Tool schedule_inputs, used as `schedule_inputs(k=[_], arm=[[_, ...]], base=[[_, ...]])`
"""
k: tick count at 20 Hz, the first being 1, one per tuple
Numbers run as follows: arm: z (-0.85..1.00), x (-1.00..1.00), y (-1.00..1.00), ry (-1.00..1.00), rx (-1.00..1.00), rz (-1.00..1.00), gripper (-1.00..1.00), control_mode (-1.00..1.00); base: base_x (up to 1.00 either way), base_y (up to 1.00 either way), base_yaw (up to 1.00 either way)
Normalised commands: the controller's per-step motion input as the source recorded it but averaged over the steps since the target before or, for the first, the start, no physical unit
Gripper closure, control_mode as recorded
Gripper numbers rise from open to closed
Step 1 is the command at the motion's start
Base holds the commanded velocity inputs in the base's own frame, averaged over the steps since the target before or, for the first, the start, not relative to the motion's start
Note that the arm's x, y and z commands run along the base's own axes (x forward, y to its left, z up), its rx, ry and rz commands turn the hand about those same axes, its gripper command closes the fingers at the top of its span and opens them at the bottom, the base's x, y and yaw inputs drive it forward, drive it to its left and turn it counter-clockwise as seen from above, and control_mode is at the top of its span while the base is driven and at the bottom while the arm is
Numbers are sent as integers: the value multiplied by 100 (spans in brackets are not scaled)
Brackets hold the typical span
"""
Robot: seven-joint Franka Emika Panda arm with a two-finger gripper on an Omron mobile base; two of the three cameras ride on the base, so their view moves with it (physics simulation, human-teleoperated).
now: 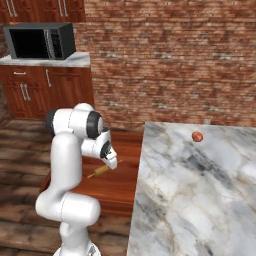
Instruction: Pick the rolling pin from the drawer and place it on the counter.
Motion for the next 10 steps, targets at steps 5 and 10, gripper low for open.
schedule_inputs(k=[5, 10], arm=[[-71, 26, 6, 5, -7, 0, -100, -100], [-77, 0, 0, 5, -5, 0, -100, -100]], base=[[0, 0, 0], [0, 0, 0]])
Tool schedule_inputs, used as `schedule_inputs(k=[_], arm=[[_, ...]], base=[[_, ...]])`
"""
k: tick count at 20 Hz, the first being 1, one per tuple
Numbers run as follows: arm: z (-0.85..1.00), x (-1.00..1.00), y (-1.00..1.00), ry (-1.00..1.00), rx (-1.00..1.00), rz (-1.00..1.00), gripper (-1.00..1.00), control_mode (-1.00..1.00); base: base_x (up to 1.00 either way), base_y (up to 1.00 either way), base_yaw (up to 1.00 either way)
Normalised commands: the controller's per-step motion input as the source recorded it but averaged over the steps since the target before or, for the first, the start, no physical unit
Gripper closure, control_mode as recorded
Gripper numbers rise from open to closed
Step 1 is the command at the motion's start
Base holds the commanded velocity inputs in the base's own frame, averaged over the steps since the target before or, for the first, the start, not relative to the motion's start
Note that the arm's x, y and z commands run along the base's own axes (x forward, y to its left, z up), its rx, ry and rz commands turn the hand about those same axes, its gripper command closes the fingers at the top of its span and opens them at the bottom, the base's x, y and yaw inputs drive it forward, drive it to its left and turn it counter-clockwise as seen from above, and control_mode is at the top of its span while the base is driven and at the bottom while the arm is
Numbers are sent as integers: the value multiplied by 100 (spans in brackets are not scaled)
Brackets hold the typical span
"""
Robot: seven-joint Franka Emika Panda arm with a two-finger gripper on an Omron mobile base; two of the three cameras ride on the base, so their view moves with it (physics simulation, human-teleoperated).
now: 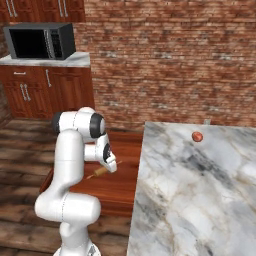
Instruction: Pick the rolling pin from the drawer and place it on the counter.
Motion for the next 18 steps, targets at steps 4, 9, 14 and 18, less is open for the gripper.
schedule_inputs(k=[4, 9, 14, 18], arm=[[-65, 0, 0, 0, -4, 0, 100, -100], [-44, -13, -7, 0, 0, 0, 100, -100], [-8, -40, -23, -10, 1, -4, 100, -100], [95, -23, -30, -22, 12, -7, 100, -100]], base=[[0, 0, 0], [0, 0, 0], [0, 0, 0], [0, 0, 0]])
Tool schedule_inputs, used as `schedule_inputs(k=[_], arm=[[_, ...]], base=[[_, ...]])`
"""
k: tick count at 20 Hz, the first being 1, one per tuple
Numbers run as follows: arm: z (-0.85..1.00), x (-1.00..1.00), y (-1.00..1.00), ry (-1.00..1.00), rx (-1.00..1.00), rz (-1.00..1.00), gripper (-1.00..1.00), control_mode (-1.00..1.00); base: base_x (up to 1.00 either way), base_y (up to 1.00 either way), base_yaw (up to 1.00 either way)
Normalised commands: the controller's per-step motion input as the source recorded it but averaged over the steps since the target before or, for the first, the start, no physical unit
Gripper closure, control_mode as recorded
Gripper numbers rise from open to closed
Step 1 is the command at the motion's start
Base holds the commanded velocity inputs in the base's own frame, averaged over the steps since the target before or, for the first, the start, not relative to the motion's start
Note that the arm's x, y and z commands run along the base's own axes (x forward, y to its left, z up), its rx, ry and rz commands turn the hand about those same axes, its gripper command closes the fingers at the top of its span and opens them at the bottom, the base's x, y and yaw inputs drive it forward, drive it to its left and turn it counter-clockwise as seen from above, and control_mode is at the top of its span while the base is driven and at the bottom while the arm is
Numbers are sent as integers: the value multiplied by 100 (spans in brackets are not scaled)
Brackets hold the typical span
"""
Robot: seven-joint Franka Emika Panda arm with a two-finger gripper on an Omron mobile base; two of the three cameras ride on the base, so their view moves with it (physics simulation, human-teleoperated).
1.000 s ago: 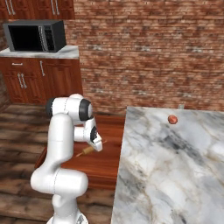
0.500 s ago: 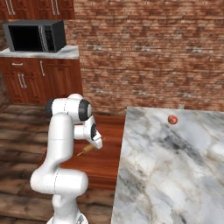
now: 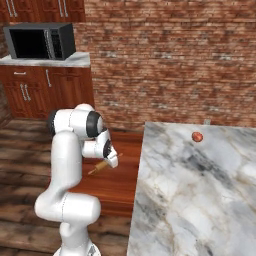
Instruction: Pick the rolling pin from the drawer and place it on the counter.
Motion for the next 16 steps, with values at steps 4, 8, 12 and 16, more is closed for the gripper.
schedule_inputs(k=[4, 8, 12, 16], arm=[[100, -5, -33, -13, 14, -4, 100, -100], [100, 0, -27, -10, 5, -3, 100, -100], [100, 0, -41, -13, 0, -4, 100, -100], [100, 0, -49, -10, 0, -5, 100, -100]], base=[[0, 0, 0], [0, 0, 0], [0, 0, 0], [0, 0, 0]])
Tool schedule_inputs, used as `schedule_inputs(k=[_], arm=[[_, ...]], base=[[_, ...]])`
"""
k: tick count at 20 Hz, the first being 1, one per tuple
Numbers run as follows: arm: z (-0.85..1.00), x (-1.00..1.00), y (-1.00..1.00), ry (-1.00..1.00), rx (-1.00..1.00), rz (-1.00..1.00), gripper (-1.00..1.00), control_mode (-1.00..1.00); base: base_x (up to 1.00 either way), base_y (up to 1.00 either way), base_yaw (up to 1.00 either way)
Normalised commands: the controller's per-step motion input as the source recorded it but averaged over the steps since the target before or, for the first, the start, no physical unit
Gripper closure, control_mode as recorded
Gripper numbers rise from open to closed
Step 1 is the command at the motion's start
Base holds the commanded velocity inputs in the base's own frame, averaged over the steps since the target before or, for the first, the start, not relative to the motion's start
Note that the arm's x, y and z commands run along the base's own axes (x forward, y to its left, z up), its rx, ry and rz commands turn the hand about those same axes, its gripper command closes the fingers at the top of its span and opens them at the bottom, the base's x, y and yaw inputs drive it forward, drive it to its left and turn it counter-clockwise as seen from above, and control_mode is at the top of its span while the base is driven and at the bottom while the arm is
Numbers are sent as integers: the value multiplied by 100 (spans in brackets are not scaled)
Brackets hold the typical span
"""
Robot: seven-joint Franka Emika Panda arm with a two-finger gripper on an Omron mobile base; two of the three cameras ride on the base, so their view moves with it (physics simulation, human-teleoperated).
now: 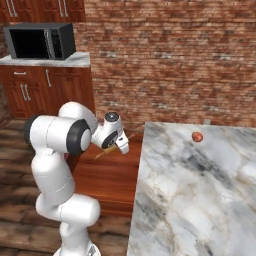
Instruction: Pick the rolling pin from the drawer and place it on the counter.
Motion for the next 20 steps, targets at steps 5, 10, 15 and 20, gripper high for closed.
schedule_inputs(k=[5, 10, 15, 20], arm=[[100, 0, -81, -1, 0, -15, 100, -100], [93, 0, -100, 11, 0, -40, 100, -100], [-11, 0, -100, 26, 0, -56, 100, -100], [-92, -13, -100, 9, 0, -53, 100, -100]], base=[[0, 0, 0], [0, 0, 0], [0, 0, 0], [0, 0, 0]])
